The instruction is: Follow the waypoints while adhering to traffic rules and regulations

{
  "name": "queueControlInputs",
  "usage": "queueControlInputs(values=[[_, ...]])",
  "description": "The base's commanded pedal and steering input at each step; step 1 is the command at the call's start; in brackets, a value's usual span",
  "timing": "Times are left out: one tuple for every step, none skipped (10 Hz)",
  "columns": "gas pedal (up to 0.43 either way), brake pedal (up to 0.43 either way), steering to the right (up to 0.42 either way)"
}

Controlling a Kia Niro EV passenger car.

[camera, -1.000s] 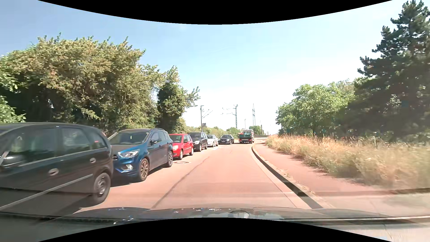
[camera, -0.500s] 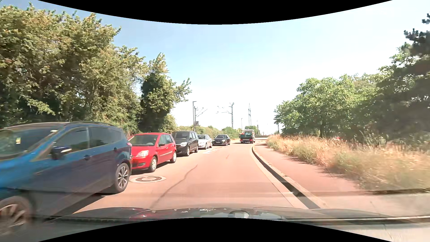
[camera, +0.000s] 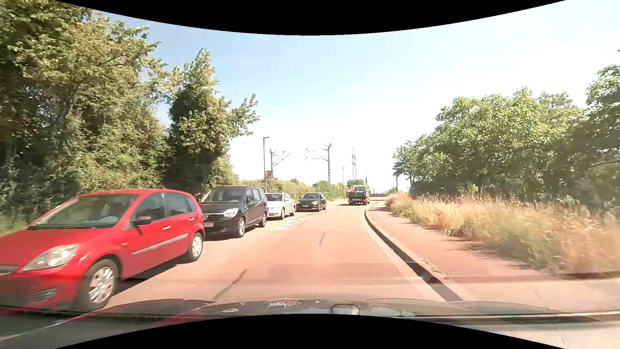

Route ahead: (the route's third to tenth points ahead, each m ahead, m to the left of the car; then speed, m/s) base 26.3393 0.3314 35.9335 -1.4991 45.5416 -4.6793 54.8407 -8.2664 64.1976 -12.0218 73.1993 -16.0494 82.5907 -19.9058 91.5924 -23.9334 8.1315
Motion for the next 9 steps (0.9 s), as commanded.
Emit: queueControlInputs(values=[[0.059,0.000,0.024],[0.039,0.000,0.024],[0.039,0.000,0.028],[0.039,0.000,0.028],[0.039,0.000,0.029],[0.059,0.000,0.028],[0.098,0.000,0.029],[0.118,0.000,0.031],[0.138,0.000,0.033]])
